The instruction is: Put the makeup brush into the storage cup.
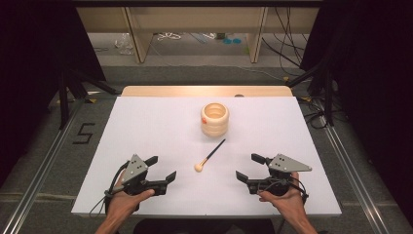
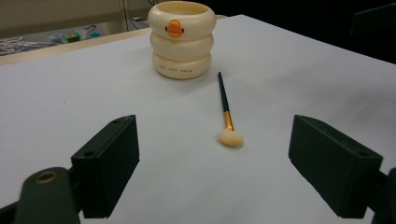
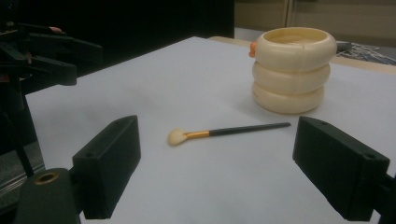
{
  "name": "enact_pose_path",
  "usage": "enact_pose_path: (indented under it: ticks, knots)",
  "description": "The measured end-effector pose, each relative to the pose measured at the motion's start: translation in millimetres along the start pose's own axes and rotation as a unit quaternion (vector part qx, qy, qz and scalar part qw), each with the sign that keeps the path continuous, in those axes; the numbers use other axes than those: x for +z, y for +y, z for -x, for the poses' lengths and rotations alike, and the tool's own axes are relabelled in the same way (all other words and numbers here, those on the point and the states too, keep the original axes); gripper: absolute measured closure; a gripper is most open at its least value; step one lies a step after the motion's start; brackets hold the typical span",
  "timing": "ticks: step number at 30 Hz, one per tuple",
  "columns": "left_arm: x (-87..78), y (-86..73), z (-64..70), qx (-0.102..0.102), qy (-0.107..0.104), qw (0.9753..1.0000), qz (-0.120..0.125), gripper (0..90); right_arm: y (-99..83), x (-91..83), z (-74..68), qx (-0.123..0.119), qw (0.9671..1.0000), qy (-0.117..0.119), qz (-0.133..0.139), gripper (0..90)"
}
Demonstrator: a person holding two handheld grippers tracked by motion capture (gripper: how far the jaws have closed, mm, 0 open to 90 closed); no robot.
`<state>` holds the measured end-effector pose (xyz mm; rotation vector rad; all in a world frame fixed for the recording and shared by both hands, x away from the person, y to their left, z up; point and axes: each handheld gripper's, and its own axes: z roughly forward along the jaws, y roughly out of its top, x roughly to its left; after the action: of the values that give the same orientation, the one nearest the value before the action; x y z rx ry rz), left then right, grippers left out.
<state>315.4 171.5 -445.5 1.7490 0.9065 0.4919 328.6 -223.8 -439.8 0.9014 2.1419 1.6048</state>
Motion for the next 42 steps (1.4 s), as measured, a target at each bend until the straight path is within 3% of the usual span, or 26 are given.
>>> enact_pose_path:
  ticks: [15,18,22,25,28,36,37,40,42]
  knots:
    - [-0.2,0.4,0.4,-0.001,0.000,1.0000,-0.001,15.8,3.0,0.8,4.2,-0.019,0.9998,0.003,-0.011,17.6]
    - [-0.3,0.9,-0.1,0.009,-0.002,1.0000,-0.002,15.8,3.7,1.8,4.7,-0.024,0.9996,0.008,-0.014,18.3]
    - [0.3,0.2,0.2,-0.002,-0.003,1.0000,0.003,15.8,5.0,3.4,5.5,-0.028,0.9994,0.014,-0.012,18.9]
    - [-0.4,0.9,-0.1,0.004,-0.002,1.0000,0.000,15.8,6.8,3.9,6.5,-0.037,0.9990,0.012,-0.023,20.1]
    - [-0.3,1.3,-0.2,0.008,-0.003,1.0000,0.000,15.8,7.2,6.0,7.2,-0.045,0.9988,0.012,-0.014,20.2]
    - [-0.4,1.2,0.5,0.000,-0.003,1.0000,0.000,15.8,11.1,9.4,6.9,-0.058,0.9980,0.015,-0.021,20.3]
    - [-0.6,1.4,-0.2,0.007,-0.003,1.0000,-0.002,15.8,13.5,9.8,6.0,-0.057,0.9974,0.021,-0.038,20.2]
    - [-0.6,1.6,-0.2,0.007,-0.003,1.0000,-0.002,15.9,16.2,10.2,6.1,-0.066,0.9968,0.017,-0.040,20.1]
    - [-0.5,1.4,-0.3,0.008,-0.002,1.0000,-0.002,15.8,19.6,11.3,7.3,-0.084,0.9954,0.016,-0.042,20.1]
